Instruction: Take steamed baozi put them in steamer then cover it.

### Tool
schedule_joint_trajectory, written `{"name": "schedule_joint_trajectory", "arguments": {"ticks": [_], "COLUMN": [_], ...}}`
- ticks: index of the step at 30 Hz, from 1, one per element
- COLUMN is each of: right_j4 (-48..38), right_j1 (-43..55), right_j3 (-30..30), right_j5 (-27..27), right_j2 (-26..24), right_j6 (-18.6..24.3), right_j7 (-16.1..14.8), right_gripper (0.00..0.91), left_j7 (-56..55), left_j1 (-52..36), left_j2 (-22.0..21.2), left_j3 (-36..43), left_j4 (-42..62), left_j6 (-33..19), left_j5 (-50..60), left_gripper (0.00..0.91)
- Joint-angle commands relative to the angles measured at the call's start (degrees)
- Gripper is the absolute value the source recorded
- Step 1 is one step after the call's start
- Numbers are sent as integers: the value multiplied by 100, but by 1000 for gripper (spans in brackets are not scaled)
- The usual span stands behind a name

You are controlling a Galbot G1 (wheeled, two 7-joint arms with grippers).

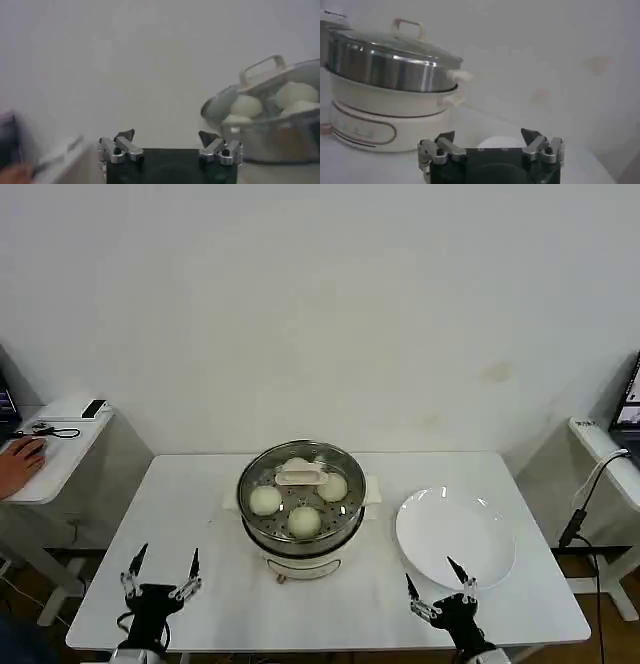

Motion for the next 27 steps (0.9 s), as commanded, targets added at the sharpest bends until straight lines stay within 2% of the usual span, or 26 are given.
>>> {"name": "schedule_joint_trajectory", "arguments": {"ticks": [1, 19, 27], "right_j4": [8, 231, 253], "right_j1": [-64, -120, -139], "right_j3": [-69, -287, -341], "right_j5": [355, 417, 346], "right_j2": [-99, -71, -65], "right_j6": [-189, -615, -623], "right_j7": [16, 129, 182], "right_gripper": [907, 907, 907], "left_j7": [93, 137, 196], "left_j1": [750, 754, 772], "left_j2": [-345, -404, -415], "left_j3": [-308, -353, -354], "left_j4": [254, 362, 365], "left_j6": [-1034, -996, -902], "left_j5": [-708, -413, -406], "left_gripper": [907, 907, 907]}}
